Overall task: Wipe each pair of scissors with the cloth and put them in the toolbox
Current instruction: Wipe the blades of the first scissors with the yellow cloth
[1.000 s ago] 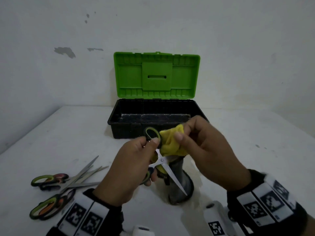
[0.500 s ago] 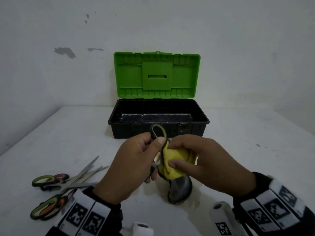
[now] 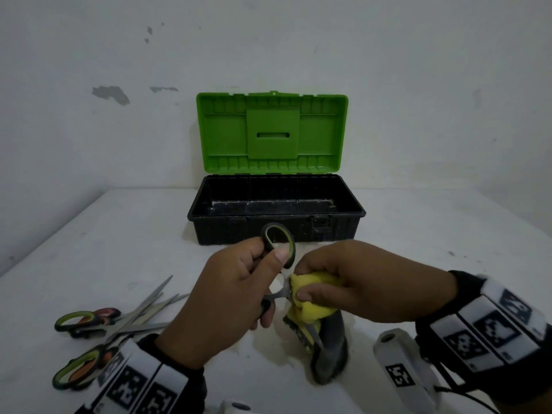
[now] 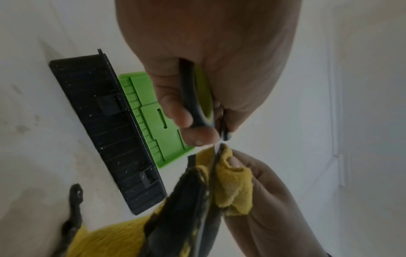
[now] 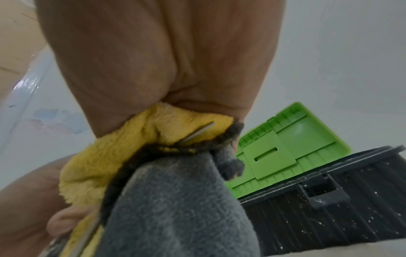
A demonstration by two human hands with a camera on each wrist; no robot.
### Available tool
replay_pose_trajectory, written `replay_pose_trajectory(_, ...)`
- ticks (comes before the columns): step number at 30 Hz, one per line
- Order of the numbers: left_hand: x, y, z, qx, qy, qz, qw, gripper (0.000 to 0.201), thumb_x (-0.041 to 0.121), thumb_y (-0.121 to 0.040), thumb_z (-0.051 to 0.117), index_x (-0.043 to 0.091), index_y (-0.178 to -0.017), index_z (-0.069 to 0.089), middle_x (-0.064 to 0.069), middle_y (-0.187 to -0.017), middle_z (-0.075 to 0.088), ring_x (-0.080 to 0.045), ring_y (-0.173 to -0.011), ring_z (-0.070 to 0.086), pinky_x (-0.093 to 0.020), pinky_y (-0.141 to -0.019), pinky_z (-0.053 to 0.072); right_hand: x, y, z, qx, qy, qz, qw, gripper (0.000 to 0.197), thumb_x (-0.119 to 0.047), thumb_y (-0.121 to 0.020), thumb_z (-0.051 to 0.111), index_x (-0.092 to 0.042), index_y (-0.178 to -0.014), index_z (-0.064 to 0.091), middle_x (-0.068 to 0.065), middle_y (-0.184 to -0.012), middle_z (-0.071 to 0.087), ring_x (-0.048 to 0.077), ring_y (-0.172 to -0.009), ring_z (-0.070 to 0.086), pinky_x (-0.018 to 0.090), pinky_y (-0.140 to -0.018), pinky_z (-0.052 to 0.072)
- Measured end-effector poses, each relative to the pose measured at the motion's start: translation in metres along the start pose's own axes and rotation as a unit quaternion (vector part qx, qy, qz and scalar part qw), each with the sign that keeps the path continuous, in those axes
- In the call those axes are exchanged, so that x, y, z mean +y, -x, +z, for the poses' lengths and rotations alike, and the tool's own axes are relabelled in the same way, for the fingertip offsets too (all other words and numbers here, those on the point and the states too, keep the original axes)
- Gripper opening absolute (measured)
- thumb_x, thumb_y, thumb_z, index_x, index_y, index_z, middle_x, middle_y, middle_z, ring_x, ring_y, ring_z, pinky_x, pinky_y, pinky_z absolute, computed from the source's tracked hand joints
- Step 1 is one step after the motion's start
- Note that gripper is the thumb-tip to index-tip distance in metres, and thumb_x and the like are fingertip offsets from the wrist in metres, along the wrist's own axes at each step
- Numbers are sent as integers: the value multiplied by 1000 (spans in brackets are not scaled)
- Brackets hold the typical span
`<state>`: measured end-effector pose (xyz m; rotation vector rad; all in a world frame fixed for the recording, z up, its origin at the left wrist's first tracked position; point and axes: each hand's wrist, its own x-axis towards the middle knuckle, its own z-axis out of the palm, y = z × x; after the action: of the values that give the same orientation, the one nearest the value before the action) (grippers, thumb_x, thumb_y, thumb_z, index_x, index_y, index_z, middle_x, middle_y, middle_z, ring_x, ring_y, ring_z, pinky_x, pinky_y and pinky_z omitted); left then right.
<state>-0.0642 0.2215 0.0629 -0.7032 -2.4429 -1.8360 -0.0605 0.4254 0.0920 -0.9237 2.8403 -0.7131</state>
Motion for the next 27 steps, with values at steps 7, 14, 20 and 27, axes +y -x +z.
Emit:
replay_pose_trajectory(7,-1,0,-8,21,22,-12,999,33,42,-92,49,13,-81,62,-18,-46,56,-18,-36,50,-29,-41,45,18,21,-16,27,-12,40,999,13,-37,-93,65,-28,-98,71,-12,-87,71,5,-79,66,23,-68,53)
replay_pose_trajectory(14,-9,-2,-14,115,121,-58,984,34,37,-97,49,31,-65,61,4,-43,41,-26,-42,51,-29,-42,40,47,41,-15,160,-123,136,970,16,-24,-94,62,-21,-85,74,-3,-79,75,12,-66,70,30,-63,58)
replay_pose_trajectory(20,-5,-3,12,161,181,-87,966,35,38,-98,50,27,-65,57,7,-45,38,-23,-42,51,-27,-40,39,25,20,15,340,-259,159,890,23,-28,-94,61,-15,-81,75,-4,-59,64,8,-48,47,21,-48,38)
replay_pose_trajectory(27,-2,-7,22,200,185,-79,959,32,36,-100,46,12,-81,55,10,-42,45,-22,-41,49,-27,-40,38,-5,-2,48,365,-311,151,864,15,-27,-87,72,-19,-94,62,1,-74,75,6,-62,67,21,-55,51)
